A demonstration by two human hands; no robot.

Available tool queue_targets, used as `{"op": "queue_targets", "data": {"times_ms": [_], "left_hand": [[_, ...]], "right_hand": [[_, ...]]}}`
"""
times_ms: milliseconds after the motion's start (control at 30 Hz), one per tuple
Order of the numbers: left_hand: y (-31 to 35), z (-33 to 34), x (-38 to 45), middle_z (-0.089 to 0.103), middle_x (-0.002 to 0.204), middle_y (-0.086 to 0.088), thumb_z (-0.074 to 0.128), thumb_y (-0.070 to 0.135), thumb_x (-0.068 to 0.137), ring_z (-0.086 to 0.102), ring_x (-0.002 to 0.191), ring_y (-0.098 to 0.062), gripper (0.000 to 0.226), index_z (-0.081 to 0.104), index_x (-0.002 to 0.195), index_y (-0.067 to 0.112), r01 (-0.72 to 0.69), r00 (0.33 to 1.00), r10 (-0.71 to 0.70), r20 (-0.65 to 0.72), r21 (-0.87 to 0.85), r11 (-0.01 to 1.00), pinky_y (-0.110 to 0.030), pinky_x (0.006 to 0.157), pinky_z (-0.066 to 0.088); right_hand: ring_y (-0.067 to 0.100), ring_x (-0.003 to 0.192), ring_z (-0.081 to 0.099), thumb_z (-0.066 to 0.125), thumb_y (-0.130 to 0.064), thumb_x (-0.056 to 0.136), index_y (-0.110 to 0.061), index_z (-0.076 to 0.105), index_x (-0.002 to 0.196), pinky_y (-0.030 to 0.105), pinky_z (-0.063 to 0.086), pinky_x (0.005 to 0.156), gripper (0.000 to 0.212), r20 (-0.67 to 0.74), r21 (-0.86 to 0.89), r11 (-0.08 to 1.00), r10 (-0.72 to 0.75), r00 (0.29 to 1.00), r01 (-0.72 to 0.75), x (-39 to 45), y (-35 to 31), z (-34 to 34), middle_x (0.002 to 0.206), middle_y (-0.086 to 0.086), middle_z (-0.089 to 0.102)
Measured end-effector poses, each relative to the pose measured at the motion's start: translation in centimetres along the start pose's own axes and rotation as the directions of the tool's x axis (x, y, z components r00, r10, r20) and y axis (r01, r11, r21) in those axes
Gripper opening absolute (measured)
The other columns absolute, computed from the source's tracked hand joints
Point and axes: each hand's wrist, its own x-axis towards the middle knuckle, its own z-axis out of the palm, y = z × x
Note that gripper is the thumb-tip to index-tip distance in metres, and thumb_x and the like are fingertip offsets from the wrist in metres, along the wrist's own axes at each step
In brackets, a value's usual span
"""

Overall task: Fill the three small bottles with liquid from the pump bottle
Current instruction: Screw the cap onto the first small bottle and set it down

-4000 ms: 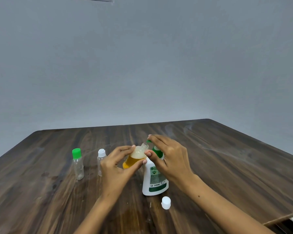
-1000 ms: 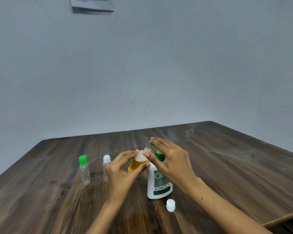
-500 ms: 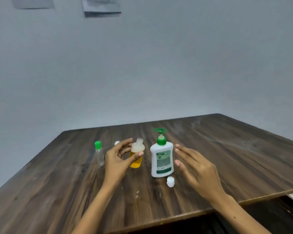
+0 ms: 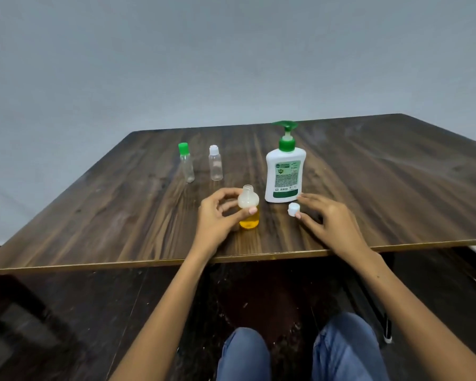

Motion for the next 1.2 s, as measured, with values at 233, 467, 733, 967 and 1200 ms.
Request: {"op": "queue_targets", "data": {"times_ms": [233, 467, 733, 967, 1200], "left_hand": [[-0.1, -0.1, 0.0, 0.075, 0.106, -0.001, 0.086, 0.006, 0.068, 0.070, 0.100, -0.012, 0.041, 0.069, 0.104, 0.013, 0.013, 1.000, -0.012, -0.006, 0.037, 0.999, -0.041, 0.084, 0.059], [-0.3, -0.2, 0.1, 0.075, 0.105, 0.004, 0.089, 0.008, 0.065, 0.071, 0.099, -0.010, 0.042, 0.070, 0.103, 0.011, -0.006, 1.000, 0.007, -0.015, 0.050, 0.999, -0.029, 0.084, 0.057], [-0.2, -0.3, 0.0, 0.075, 0.105, 0.002, 0.089, 0.007, 0.065, 0.071, 0.099, -0.012, 0.044, 0.071, 0.105, 0.008, -0.009, 1.000, 0.009, -0.015, 0.044, 0.999, -0.027, 0.088, 0.056], [-0.3, -0.4, 0.2, 0.076, 0.101, -0.001, 0.089, 0.005, 0.064, 0.071, 0.097, -0.011, 0.043, 0.072, 0.104, 0.006, -0.004, 1.000, 0.004, -0.014, 0.045, 0.999, -0.024, 0.086, 0.055], [-0.5, -0.5, 0.3, 0.076, 0.100, 0.001, 0.089, 0.010, 0.066, 0.071, 0.098, -0.012, 0.042, 0.073, 0.104, 0.010, 0.008, 1.000, -0.007, -0.007, 0.064, 0.998, -0.028, 0.088, 0.056]], "right_hand": [[0.019, 0.107, 0.062, 0.072, -0.022, 0.083, -0.024, 0.066, 0.119, 0.037, 0.053, 0.077, 0.037, 0.077, -0.046, 0.999, 0.025, 0.997, -0.021, 0.9, -1.0, 0.8, 0.120, -0.008, 0.065], [0.008, 0.084, 0.068, 0.080, -0.016, 0.075, -0.020, 0.070, 0.112, 0.021, 0.054, 0.074, 0.039, 0.067, 0.439, 0.871, 0.211, 0.975, -0.219, 2.3, -3.8, 0.7, 0.102, -0.003, 0.071], [0.016, 0.099, 0.067, 0.073, -0.007, 0.079, -0.005, 0.070, 0.105, 0.021, 0.051, 0.076, 0.026, 0.104, 0.870, 0.454, 0.209, 0.972, -0.191, 5.3, -8.6, 0.9, 0.105, 0.005, 0.072], [0.020, 0.102, 0.066, 0.068, -0.001, 0.083, -0.003, 0.066, 0.105, 0.032, 0.054, 0.085, 0.022, 0.098, 0.891, 0.427, 0.150, 0.984, -0.154, 5.6, -9.2, 2.3, 0.106, 0.007, 0.071], [0.010, 0.095, 0.068, 0.075, -0.008, 0.078, -0.011, 0.070, 0.096, 0.030, 0.055, 0.083, 0.018, 0.044, 0.721, 0.693, -0.008, 0.999, -0.026, 5.4, -8.9, 2.0, 0.099, -0.005, 0.072]]}}
